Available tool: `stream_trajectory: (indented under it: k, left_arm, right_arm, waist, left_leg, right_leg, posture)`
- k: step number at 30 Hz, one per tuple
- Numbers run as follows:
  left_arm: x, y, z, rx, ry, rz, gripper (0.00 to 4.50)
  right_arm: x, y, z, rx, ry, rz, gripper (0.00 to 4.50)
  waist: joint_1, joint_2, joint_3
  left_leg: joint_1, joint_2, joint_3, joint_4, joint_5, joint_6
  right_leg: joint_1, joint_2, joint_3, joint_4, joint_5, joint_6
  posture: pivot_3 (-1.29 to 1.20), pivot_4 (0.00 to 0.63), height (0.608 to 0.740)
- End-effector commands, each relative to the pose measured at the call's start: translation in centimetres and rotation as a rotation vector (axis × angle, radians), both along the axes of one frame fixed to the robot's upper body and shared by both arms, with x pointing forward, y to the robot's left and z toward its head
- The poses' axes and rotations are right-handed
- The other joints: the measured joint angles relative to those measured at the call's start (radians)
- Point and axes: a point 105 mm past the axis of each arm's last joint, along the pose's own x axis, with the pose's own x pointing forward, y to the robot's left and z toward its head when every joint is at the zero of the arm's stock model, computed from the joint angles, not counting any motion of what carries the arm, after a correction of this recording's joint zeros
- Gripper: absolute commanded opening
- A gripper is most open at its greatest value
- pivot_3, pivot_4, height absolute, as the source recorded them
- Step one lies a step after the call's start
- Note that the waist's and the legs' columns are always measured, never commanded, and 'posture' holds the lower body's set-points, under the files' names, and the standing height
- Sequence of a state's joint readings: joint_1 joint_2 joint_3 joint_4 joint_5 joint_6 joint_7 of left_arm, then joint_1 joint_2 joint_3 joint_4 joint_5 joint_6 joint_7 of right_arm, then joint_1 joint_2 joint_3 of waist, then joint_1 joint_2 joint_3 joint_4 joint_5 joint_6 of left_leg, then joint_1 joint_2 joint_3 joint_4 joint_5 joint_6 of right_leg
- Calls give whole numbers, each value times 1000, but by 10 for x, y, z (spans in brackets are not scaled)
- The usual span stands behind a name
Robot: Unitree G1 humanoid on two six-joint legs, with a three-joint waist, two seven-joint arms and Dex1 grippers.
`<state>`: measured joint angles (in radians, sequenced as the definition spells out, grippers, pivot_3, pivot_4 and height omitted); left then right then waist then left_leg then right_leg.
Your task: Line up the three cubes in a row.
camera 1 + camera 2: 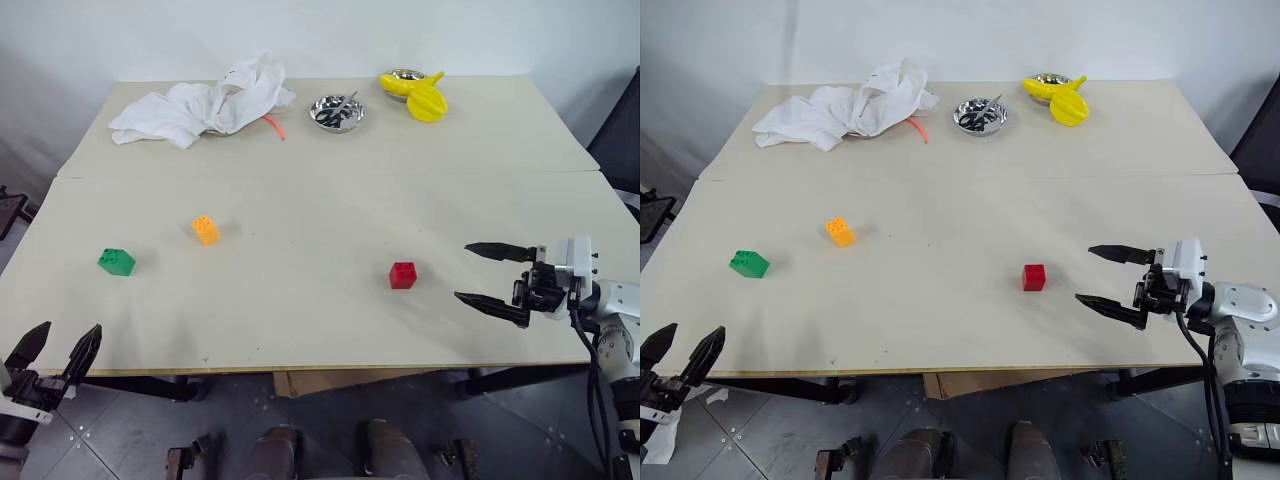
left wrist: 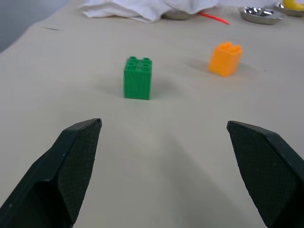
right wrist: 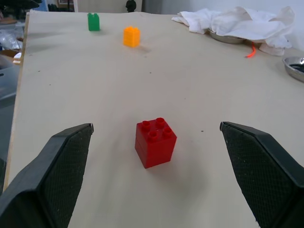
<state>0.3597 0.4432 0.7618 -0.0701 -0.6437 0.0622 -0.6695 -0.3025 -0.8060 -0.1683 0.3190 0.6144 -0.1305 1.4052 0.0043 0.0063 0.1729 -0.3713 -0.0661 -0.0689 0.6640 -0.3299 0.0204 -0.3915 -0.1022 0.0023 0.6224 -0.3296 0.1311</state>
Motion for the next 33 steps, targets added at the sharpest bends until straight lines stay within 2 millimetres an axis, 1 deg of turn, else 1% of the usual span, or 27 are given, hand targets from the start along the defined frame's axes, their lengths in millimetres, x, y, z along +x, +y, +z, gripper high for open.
stream_trajectory:
  k: [1, 4, 5, 8, 9, 11, 14, 15, 18, 22, 28, 33]
  left_arm:
    - [14, -4, 17, 84, -35, -29, 4500]
    - [31, 1, 22, 71, -13, 15, 4500]
    - [38, 1, 24, 105, -1, 22, 4500]
    - [63, -29, 43, 135, -27, -103, 4500]
    - [74, -33, 46, 159, 1, -96, 4500]
    - [87, -32, 54, 215, 0, -47, 4500]
    - [94, -16, 61, 172, 6, 80, 4500]
    - [95, -11, 61, 202, 25, 117, 4500]
    - [94, -4, 59, 186, 62, 176, 4500]
    - [95, 10, 47, 180, 175, 227, 4500]
    - [116, 7, 32, 114, 253, 113, 4500]
    - [133, 15, 24, 129, 287, 78, 4500]
  right_arm:
    - [3, 1, 17, 2, -73, -5, 4486]
    - [5, 6, 18, 0, -73, 10, 4486]
    - [5, 7, 18, 0, -69, 12, 4486]
    - [5, 9, 15, -8, -59, 24, 4486]
    - [4, 10, 15, -9, -56, 28, 4486]
    - [5, 12, 15, -10, -54, 31, 4486]
    - [5, 14, 16, -5, -56, 30, 4486]
    - [3, 14, 16, -5, -54, 29, 4486]
    - [1, 13, 13, -6, -41, 22, 4486]
    - [0, 15, 11, -7, -32, 17, 4486]
    - [2, 18, 10, -6, -39, 15, 4486]
    - [2, 23, 10, -7, -42, 28, 4486]
  waist:
    - [-1, 0, 0]
    - [-3, 0, 0]
    - [-3, 0, 0]
    - [0, 0, 0]
    - [0, 0, 0]
    - [1, 0, 0]
    - [-7, 0, 0]
    - [-10, 0, 0]
    - [-12, 0, 0]
    - [-4, -1, 0]
    - [9, -1, 0]
    - [10, -1, 0]
  left_leg:
    - [0, 0, 0, 0, 0, 0]
    - [0, 0, 0, 0, 0, 0]
    - [0, 0, 0, 0, 0, 0]
    - [0, 0, 0, 0, 0, 0]
    - [0, 0, 0, 0, 0, 0]
    - [0, -1, 0, 0, 0, 0]
    - [0, -1, 0, 0, 0, 0]
    - [0, 0, 0, 0, 0, -1]
    - [0, 1, 0, -1, 0, -1]
    - [0, 1, 0, 0, 0, -1]
    - [0, 0, 0, 1, 0, -1]
    - [0, 0, 0, 1, 0, -1]
  right_leg:
    - [0, 0, 0, 0, 0, 0]
    - [0, 1, 0, 0, 0, 0]
    - [0, 1, 0, 1, 0, 0]
    - [-1, 0, 0, 3, 0, 0]
    - [-1, 0, 0, 3, 0, 0]
    - [-1, 0, 0, 3, 0, 0]
    - [-2, 1, 0, 4, 0, 0]
    - [-3, 1, 1, 5, 0, 0]
    - [-3, 4, 1, 6, 0, 0]
    - [-3, 3, 1, 5, 0, 0]
    - [-3, 2, 1, 5, 0, 0]
    - [-3, 2, 0, 5, 0, 0]
  posture:
    - [0, 150, 740]
    - [0, 150, 740]
    - [0, 150, 740]
    - [0, 150, 740]
    - [0, 150, 740]
    - [0, 150, 740]
    - [0, 150, 740]
    - [0, 150, 740]
    - [0, 150, 740]
    - [0, 150, 740]
    - [0, 150, 740]
    - [0, 150, 740]
